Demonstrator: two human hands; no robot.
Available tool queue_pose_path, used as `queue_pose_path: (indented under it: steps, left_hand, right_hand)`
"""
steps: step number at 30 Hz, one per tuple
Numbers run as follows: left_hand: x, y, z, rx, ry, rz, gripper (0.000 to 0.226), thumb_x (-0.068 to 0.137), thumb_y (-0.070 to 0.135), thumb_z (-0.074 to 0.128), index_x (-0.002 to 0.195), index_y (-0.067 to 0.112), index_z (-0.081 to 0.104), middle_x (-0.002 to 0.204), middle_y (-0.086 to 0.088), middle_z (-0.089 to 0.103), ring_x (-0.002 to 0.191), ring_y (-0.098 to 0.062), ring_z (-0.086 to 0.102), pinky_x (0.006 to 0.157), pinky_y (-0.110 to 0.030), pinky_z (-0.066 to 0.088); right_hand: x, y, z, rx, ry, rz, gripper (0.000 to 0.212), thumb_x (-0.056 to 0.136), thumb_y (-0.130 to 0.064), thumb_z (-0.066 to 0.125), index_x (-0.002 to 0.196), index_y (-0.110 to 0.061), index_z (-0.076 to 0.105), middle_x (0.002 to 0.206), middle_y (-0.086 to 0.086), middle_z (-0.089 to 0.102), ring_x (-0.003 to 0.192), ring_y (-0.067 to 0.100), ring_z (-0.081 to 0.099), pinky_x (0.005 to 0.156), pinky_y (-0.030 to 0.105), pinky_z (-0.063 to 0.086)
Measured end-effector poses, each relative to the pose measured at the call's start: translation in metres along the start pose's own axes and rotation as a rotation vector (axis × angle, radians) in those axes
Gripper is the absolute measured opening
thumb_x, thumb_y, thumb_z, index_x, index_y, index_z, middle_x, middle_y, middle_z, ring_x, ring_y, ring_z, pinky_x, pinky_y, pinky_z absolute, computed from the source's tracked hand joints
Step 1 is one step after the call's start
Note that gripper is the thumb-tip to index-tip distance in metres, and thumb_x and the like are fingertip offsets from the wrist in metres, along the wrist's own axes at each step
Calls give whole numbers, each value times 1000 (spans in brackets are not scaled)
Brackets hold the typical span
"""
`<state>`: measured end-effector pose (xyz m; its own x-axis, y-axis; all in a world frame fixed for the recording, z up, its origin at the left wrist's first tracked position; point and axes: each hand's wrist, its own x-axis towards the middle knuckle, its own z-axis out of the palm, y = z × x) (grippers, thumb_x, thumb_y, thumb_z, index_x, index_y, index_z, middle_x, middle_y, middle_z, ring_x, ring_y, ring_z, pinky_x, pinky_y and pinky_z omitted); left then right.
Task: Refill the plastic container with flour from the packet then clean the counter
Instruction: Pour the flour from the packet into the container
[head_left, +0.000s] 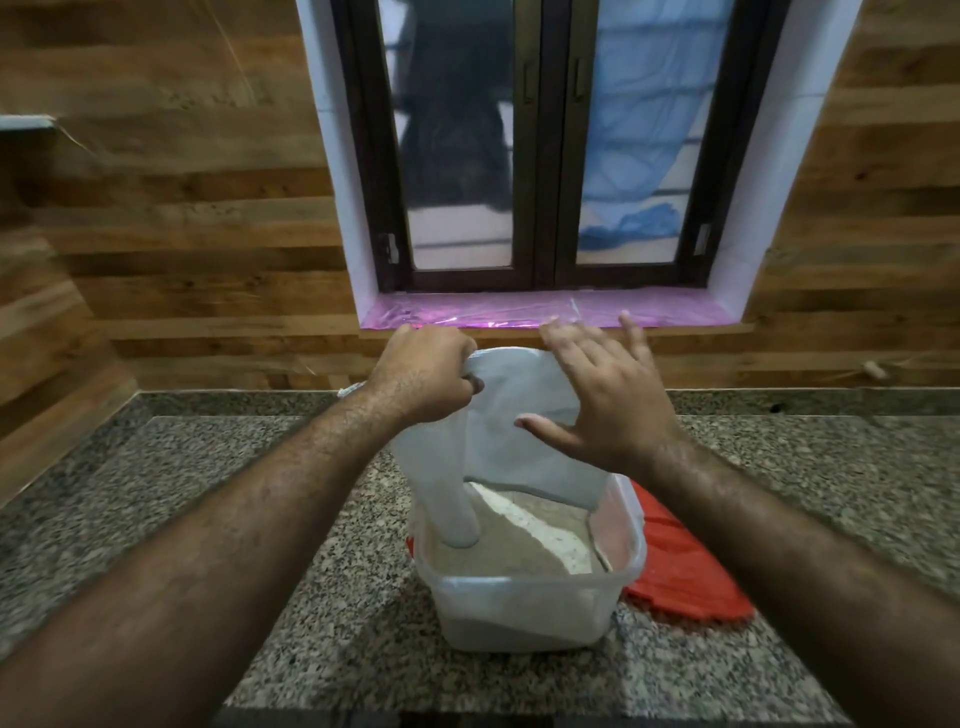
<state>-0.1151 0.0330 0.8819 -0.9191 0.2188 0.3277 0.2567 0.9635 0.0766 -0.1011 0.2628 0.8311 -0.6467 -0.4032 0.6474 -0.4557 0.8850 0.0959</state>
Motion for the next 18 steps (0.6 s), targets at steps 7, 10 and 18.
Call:
queue_pose_path:
  steps: [7,10,18]
  left_hand:
    - [-11,-37,-11,-392,23,-257,16,90,37,82,100,24,79,90,5,75,85,-19,74,82,-39,63]
    - [-22,-65,-6,-676,44,-412,16,86,28,86,100,22,81,93,1,80,85,-23,78,81,-41,65]
    - [-60,-112,17,-1261,25,-691,27,90,16,83,117,12,78,101,-6,84,94,-31,81,75,-40,64]
  right_hand:
    - [-5,-8,14,137,220,173,113,86,-70,68,166,-3,26,176,19,16,165,35,9,132,53,-6]
    - [-5,-17,25,274,182,248,122,84,-66,73,170,-5,11,179,16,-1,166,31,-8,133,50,-6]
    - [5,-52,68,1144,-161,867,96,77,-41,93,153,-9,44,149,4,60,120,16,68,97,34,58]
